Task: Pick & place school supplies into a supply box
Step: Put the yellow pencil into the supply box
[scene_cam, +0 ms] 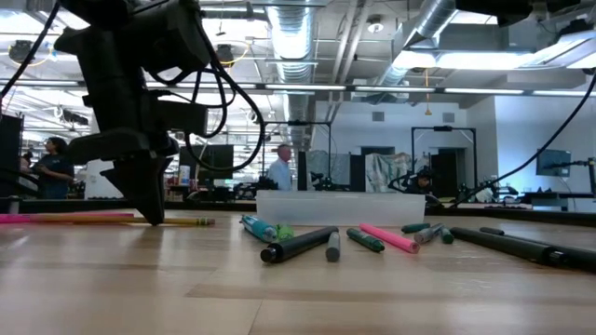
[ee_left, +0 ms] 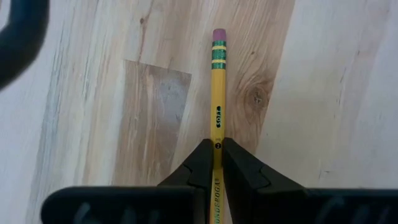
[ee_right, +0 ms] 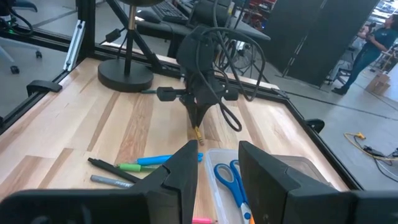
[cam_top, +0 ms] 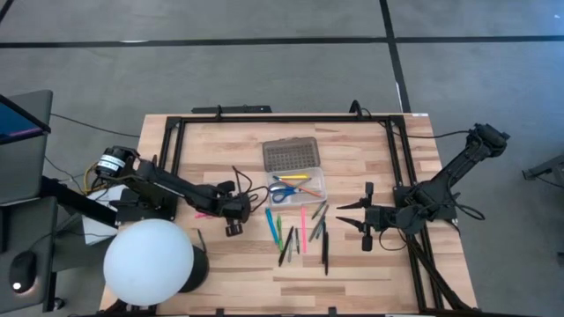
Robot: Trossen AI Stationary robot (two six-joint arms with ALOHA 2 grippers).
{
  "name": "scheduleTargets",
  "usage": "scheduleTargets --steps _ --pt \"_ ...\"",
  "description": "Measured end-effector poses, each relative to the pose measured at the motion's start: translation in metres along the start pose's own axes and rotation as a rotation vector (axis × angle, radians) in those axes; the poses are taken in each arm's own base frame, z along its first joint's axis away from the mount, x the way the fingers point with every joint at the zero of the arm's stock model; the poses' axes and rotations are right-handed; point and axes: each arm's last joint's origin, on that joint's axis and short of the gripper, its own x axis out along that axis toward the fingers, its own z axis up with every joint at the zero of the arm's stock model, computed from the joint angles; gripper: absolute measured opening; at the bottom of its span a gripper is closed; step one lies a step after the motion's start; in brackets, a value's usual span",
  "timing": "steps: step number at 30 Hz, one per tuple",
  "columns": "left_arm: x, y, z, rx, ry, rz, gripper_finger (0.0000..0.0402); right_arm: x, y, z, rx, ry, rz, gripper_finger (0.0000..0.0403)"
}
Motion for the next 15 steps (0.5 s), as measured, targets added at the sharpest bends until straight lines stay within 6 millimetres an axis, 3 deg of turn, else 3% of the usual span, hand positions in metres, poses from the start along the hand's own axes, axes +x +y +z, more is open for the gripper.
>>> scheduleTargets --steps 15 --pt "-0.019 -0.001 0.016 0.014 0.041 0.037 0.0018 0.0 0.0 0.0 -0.003 0.003 0.0 0.0108"
